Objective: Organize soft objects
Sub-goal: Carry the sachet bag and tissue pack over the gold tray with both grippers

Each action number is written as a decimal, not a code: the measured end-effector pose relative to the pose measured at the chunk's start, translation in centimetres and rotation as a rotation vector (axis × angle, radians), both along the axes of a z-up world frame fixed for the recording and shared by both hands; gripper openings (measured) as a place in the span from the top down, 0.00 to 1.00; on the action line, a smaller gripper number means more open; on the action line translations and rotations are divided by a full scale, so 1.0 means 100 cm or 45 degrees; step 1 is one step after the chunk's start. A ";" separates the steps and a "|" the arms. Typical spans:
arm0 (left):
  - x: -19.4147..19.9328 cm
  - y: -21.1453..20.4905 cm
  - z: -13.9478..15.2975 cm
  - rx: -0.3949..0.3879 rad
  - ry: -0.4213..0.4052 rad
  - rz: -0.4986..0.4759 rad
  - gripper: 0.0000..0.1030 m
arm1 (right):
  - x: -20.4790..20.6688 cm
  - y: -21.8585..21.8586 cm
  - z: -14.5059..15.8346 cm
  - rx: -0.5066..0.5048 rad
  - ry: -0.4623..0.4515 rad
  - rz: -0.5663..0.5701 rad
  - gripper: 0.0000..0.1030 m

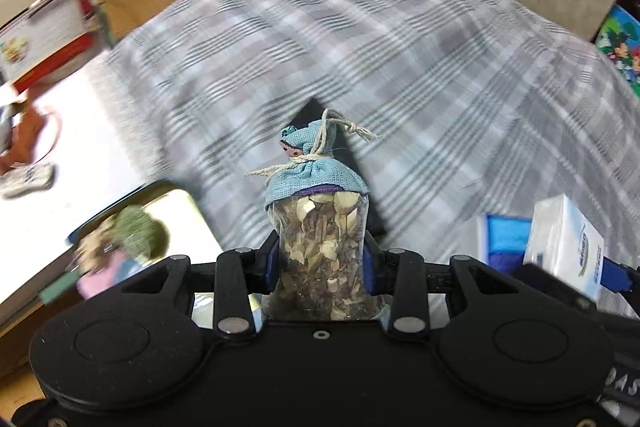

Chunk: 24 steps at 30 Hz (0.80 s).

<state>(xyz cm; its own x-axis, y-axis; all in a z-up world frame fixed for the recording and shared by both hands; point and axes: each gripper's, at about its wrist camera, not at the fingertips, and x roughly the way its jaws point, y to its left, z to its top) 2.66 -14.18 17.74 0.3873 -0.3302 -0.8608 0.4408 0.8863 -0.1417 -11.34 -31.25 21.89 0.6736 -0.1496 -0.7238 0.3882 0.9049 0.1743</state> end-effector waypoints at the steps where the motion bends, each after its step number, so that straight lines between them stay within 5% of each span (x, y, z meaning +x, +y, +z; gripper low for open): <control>1: 0.000 0.010 -0.003 0.004 0.013 0.015 0.63 | 0.000 0.011 -0.002 -0.002 0.010 0.040 0.17; 13: 0.009 0.110 -0.049 0.078 0.138 0.199 0.63 | 0.010 0.109 -0.047 0.045 0.199 0.373 0.17; 24: 0.060 0.131 -0.065 0.086 0.181 0.292 0.63 | 0.022 0.137 -0.078 0.049 0.320 0.453 0.17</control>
